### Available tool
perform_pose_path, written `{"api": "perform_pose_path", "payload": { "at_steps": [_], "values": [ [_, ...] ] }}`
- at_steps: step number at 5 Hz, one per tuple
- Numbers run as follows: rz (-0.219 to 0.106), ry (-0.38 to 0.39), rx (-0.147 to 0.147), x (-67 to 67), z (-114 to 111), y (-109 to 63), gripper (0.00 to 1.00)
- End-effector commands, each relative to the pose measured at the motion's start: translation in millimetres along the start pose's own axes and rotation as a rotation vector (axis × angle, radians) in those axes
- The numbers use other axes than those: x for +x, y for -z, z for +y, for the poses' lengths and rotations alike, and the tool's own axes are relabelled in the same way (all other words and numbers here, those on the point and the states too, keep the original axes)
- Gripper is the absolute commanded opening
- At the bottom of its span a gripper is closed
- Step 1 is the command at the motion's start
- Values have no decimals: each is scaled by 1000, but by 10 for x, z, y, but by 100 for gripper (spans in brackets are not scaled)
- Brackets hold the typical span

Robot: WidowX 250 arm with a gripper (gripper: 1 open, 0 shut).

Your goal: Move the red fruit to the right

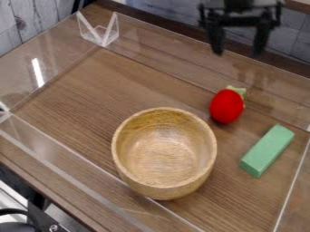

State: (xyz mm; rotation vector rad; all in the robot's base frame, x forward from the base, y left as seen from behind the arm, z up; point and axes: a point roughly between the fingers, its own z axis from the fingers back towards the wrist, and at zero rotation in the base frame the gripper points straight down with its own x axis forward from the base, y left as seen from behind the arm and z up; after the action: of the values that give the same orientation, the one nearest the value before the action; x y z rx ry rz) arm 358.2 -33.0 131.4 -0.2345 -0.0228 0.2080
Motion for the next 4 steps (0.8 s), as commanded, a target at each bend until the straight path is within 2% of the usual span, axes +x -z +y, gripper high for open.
{"api": "perform_pose_path", "payload": {
  "at_steps": [1, 2, 3, 4],
  "values": [
    [-111, 51, -33, 8, 115, -452, 100],
    [-80, 136, -32, -194, 129, -273, 0],
    [-80, 191, -47, -314, 199, -285, 100],
    [-82, 234, -59, -352, 172, -288, 100]
  ]
}}
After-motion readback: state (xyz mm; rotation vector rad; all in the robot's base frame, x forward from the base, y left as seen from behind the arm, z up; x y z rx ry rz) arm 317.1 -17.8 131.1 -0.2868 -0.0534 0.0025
